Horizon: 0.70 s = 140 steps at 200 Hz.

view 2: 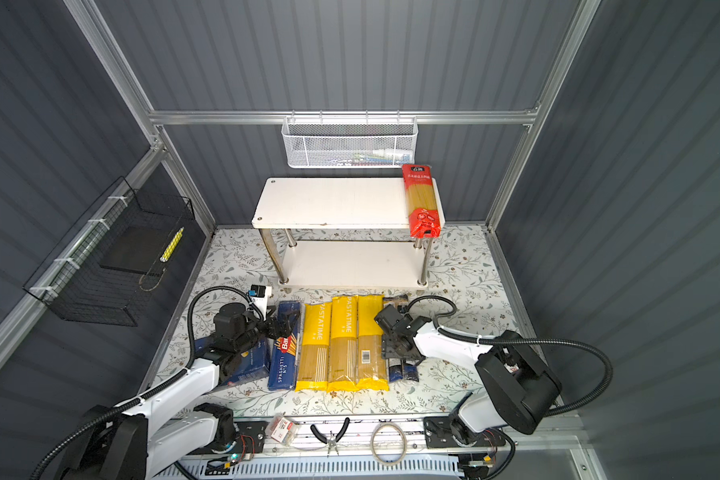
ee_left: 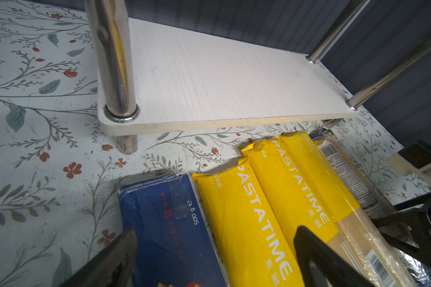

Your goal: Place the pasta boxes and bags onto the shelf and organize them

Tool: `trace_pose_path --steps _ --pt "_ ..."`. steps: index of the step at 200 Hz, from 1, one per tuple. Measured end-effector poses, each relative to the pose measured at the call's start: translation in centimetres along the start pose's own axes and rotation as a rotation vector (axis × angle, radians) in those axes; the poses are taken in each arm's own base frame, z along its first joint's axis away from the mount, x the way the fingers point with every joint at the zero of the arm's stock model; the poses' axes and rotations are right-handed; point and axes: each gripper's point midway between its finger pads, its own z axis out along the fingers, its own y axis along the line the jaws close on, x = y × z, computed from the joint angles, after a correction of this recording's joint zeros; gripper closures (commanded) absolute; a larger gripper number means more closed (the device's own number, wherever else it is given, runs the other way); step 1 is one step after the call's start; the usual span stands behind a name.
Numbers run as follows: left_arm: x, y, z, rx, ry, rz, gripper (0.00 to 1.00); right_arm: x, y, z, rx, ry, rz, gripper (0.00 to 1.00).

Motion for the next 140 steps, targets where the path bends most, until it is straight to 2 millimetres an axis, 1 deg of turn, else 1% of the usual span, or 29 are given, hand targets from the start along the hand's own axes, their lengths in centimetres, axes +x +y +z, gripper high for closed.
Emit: trace_pose_path --steps 24,49,72,86,119,129,140 --pt "0.0 0.0 0.0 0.0 0.0 0.0 0.01 0.02 -0.05 -0.01 -0.006 -0.008 0.005 0.25" --pt "0.0 0.0 0.0 0.0 0.0 0.0 0.01 -0.01 -0.09 0.0 -0.009 -0.017 0.012 0.31" --pt "0.0 0.0 0.0 0.0 0.0 0.0 0.01 -0.03 -0.1 -0.04 -0.016 -0.025 0.019 0.33" --pt "0.0 0.0 0.0 0.0 0.0 0.0 0.01 -0.03 -0.08 -0.07 -0.02 -0.028 0.022 0.38" --pt "0.0 -0.01 0.0 0.0 0.0 0.0 0.01 -0.06 -0.04 -0.08 -0.026 -0.033 0.031 0.41" --pt "0.0 -0.01 0.0 0.001 0.0 0.0 0.01 -0.07 0.01 -0.09 -0.029 -0.034 0.034 0.44" --pt "0.01 -0.06 0.0 0.004 0.001 0.0 0.01 -0.07 0.04 -0.12 -0.031 -0.034 0.037 0.45"
